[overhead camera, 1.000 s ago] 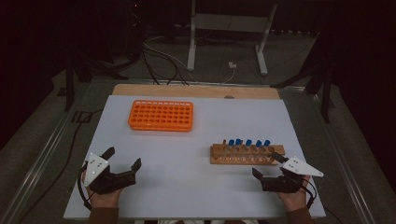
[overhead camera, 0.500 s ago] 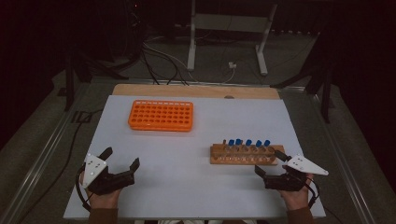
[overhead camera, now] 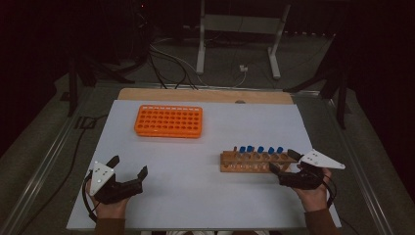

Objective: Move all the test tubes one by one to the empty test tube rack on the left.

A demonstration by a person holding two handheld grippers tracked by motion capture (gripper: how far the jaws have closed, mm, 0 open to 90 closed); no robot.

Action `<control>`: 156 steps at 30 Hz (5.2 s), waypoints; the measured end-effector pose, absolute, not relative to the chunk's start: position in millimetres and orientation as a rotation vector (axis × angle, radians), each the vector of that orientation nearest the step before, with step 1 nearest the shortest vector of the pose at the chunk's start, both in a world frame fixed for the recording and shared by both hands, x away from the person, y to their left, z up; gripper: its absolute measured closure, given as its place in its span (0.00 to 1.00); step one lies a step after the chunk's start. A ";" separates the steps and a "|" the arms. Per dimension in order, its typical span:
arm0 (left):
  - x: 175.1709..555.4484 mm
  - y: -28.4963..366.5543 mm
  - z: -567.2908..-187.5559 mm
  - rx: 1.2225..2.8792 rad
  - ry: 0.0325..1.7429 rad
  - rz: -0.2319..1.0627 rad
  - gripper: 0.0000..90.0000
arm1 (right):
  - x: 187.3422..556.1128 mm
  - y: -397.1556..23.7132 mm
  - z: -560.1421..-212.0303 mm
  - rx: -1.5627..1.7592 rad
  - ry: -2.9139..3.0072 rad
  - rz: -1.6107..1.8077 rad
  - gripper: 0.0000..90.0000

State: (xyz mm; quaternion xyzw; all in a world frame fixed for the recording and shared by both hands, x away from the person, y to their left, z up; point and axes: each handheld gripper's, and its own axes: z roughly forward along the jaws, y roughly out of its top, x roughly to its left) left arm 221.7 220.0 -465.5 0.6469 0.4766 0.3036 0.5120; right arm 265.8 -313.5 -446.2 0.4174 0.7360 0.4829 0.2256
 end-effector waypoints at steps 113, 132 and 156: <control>306.9 126.7 -405.8 1.715 0.841 0.596 0.02 | 344.1 -275.4 -366.0 1.033 2.116 1.413 0.86; 325.1 44.6 -403.7 1.827 0.702 0.485 0.16 | 355.7 -206.2 -363.4 0.971 2.214 1.527 0.86; 332.6 30.7 -411.1 1.832 0.644 0.408 0.87 | 347.6 -171.7 -371.2 0.871 2.324 1.521 0.86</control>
